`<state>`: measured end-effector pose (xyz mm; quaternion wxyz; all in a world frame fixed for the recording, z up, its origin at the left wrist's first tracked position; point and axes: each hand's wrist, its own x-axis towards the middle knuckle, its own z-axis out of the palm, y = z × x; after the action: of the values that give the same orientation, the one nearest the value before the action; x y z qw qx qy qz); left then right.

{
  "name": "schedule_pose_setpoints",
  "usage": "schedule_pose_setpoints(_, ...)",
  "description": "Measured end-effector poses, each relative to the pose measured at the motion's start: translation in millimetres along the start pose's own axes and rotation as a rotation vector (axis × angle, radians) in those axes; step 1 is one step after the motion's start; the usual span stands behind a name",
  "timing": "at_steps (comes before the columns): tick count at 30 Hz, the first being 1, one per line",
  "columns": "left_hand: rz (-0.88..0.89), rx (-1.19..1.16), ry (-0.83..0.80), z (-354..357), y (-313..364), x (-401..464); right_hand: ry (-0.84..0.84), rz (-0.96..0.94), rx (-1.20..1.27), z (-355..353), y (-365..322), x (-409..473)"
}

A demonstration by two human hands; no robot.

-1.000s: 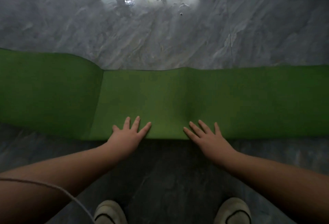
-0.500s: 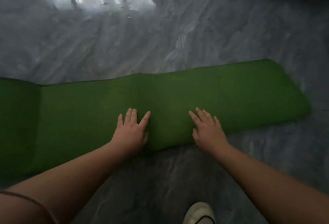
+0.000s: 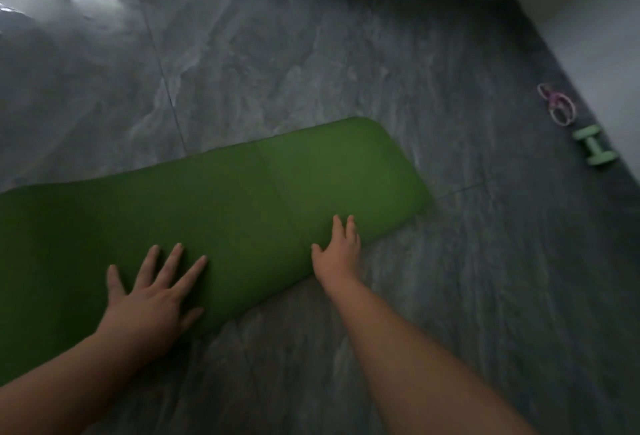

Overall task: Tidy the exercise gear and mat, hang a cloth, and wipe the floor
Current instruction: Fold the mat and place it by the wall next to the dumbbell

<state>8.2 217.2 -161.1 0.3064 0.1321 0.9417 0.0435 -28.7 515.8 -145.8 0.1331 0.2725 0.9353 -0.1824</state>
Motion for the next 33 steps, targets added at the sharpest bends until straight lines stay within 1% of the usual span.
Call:
schedule_pose_setpoints(4, 0.006, -0.017, 0.044, 0, -2, -3, 0.253, 0.362, 0.451, 0, -12, 15)
schedule_pose_setpoints(6, 0.010, -0.028, 0.071, -1, -2, -4, 0.326, 0.493, 0.624, 3, -6, 28)
schedule_pose_setpoints(7, 0.011, -0.038, 0.081, -2, -2, -4, 0.332, 0.530, 0.696, 6, -2, 33)
schedule_pose_setpoints(10, 0.032, -0.057, 0.138, 1, -6, -8, 0.378, 0.596, 0.905, 9, 2, 38)
schedule_pose_setpoints(12, 0.058, -0.021, 0.187, 6, -14, -14, 0.419, 0.619, 1.072, 0, -1, 34)
schedule_pose_setpoints(14, 0.075, 0.010, 0.210, 11, -24, -20, 0.422, 0.606, 1.211, -9, 1, 34)
schedule_pose_setpoints(16, 0.088, 0.004, 0.254, 16, -34, -25, 0.420, 0.543, 1.284, -20, -6, 28)
schedule_pose_setpoints(20, 0.043, -0.027, 0.304, 17, -55, -39, 0.377, 0.362, 1.283, -37, -44, 1)
schedule_pose_setpoints(24, 0.030, 0.001, 0.310, 15, -75, -55, 0.370, 0.080, 1.003, -34, -75, -41)
schedule_pose_setpoints(26, 0.019, 0.015, 0.296, 17, -84, -62, 0.326, -0.125, 0.896, -30, -85, -62)
schedule_pose_setpoints(28, -0.007, 0.004, 0.288, 21, -96, -69, 0.306, -0.313, 0.739, -19, -84, -77)
schedule_pose_setpoints(31, -0.037, -0.034, 0.244, 27, -114, -81, 0.239, -0.530, 0.418, 7, -75, -96)
schedule_pose_setpoints(33, -0.038, -0.068, 0.245, 30, -123, -88, 0.180, -0.613, 0.150, 21, -69, -108)
